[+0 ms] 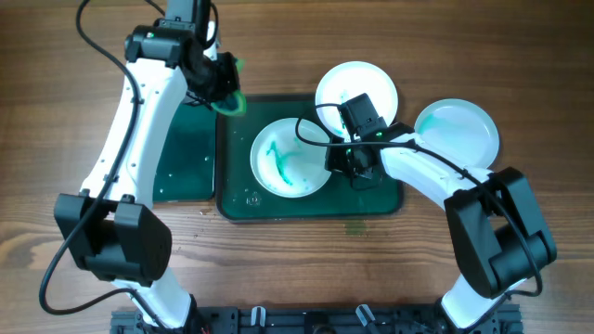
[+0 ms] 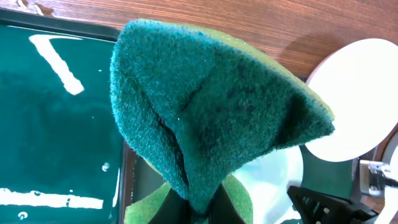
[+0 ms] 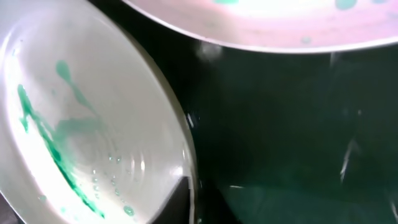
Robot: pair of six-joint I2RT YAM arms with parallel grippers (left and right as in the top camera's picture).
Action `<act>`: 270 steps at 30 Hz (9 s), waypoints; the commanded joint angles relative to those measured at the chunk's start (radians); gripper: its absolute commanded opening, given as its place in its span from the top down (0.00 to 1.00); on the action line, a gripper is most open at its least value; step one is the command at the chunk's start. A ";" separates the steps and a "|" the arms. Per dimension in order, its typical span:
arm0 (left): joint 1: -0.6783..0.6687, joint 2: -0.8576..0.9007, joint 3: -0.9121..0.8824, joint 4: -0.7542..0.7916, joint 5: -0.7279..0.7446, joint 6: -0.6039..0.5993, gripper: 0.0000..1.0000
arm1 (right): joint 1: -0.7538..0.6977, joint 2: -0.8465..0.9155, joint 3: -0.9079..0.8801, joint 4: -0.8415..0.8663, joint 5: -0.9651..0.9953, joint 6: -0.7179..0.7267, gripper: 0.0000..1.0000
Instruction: Clean dirty plates on tray and stack at the side
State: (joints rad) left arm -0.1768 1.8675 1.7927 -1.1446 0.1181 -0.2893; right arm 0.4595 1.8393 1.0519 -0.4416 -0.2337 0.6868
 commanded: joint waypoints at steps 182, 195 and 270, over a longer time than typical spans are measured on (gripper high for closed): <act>-0.063 0.188 0.014 -0.044 -0.029 -0.006 0.96 | 0.501 -0.504 0.048 -0.056 1.637 -0.754 0.96; -0.063 0.188 0.014 -0.044 -0.029 -0.006 0.96 | 0.519 -0.504 0.048 0.269 1.712 -1.108 0.96; -0.063 0.188 0.014 -0.026 -0.029 -0.006 0.96 | -0.754 -0.201 0.231 -0.279 -0.132 -0.459 0.50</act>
State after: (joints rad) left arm -0.2363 2.0533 1.7908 -1.1732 0.0769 -0.3077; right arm -0.3325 1.6493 1.1862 -0.7063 -0.2169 0.3111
